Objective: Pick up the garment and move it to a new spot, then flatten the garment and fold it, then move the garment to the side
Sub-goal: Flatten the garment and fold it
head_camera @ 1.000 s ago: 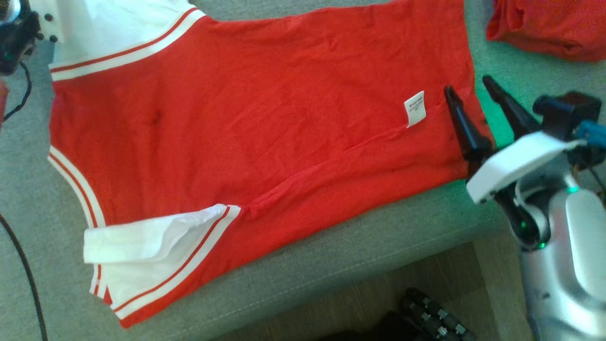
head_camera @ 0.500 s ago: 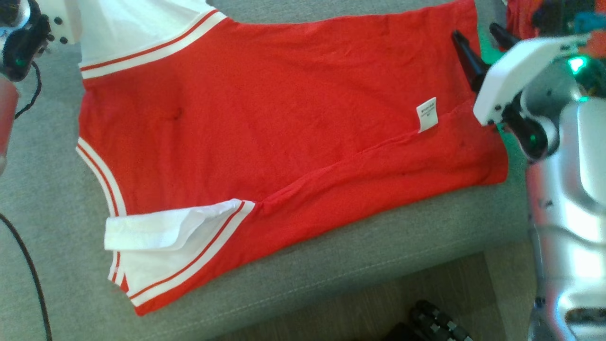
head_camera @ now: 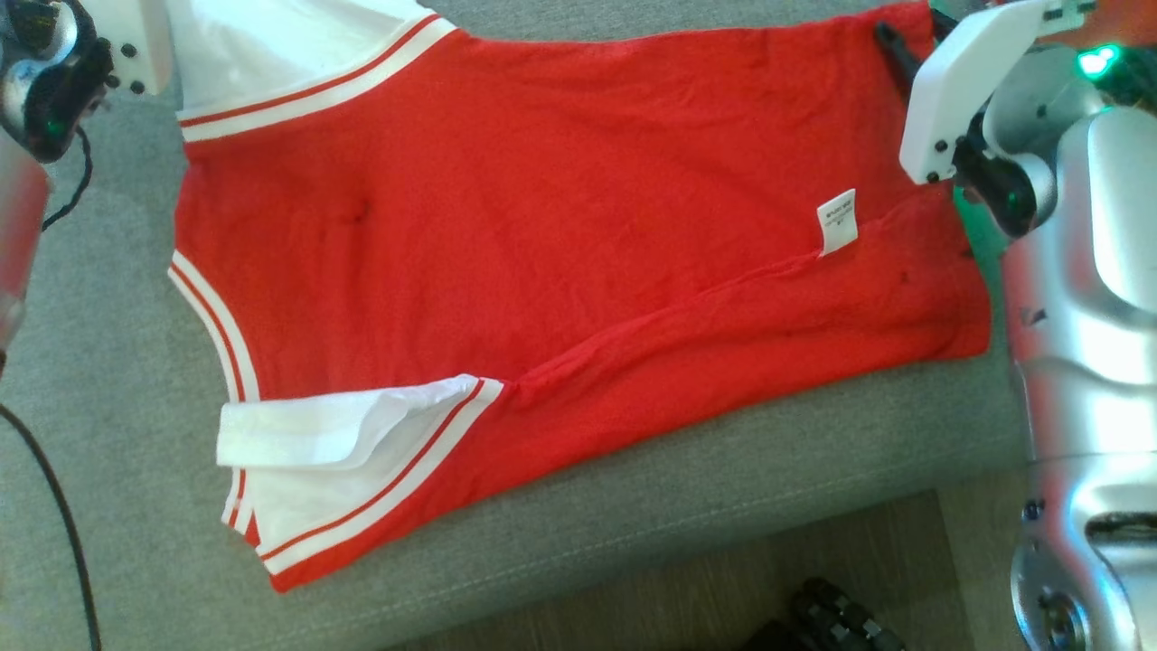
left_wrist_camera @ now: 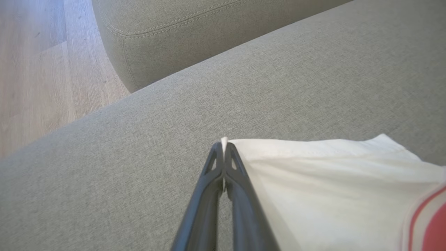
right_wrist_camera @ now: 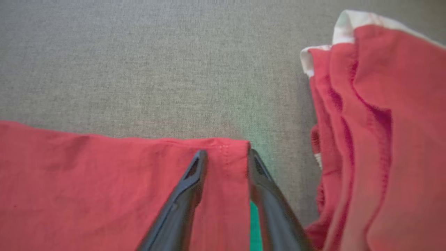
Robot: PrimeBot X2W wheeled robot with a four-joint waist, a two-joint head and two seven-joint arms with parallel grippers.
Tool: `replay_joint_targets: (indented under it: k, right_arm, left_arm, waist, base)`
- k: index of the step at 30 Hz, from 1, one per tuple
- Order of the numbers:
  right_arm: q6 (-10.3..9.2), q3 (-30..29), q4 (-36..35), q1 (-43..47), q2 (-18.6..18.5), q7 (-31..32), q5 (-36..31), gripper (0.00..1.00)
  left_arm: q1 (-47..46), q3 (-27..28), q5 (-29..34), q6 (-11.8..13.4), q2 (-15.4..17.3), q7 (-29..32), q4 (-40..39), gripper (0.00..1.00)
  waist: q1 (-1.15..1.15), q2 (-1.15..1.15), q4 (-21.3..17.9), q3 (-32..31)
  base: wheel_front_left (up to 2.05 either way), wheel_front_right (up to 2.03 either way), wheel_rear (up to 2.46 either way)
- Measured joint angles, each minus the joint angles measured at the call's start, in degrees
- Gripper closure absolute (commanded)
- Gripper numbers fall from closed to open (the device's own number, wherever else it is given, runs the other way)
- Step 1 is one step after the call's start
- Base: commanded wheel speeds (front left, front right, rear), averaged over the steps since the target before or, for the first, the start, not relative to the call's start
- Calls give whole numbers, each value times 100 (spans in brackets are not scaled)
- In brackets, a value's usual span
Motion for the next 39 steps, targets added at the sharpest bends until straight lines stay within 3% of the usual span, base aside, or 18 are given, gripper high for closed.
replay_joint_targets:
  k: [3,4,7,9,16,25,33,39]
  right_arm:
    - [0,-16,89,-113,0,-21,-66,57]
    - [0,-23,115,-143,0,-27,-68,66]
    - [0,-62,196,-188,0,-35,-127,80]
    - [0,-100,259,-197,0,-35,-167,100]
    - [0,-272,388,-378,-4,-176,-313,100]
    - [0,-595,455,-789,-32,-957,-293,100]
    - [0,-321,433,-907,-346,-1370,291,100]
    - [0,-19,22,-248,-689,-1311,918,100]
  left_arm:
    - [0,-15,0,-5,0,-46,20,100]
    - [-2,-16,-1,-5,0,-47,21,100]
    - [-2,-35,-1,-8,-4,-47,23,100]
    - [-6,-45,-1,-32,-7,-48,26,100]
    - [-16,-76,-59,-46,-26,-304,44,100]
    - [-307,9,115,111,-18,-1496,-71,100]
    - [-342,90,-4,13,-80,-2575,-346,100]
    - [600,101,-321,-47,112,-2881,-1185,100]
  waist:
    - [0,0,3,-2]
    - [0,0,7,-3]
    - [0,0,33,4]
    - [0,0,55,19]
    - [0,0,152,67]
    - [0,0,310,161]
    - [0,0,588,71]
    - [0,0,708,-153]
  base:
    - [0,0,0]
    - [0,0,0]
    - [0,0,0]
    - [0,0,0]
    - [0,0,0]
    - [0,0,0]
    - [0,0,0]
    - [0,0,0]
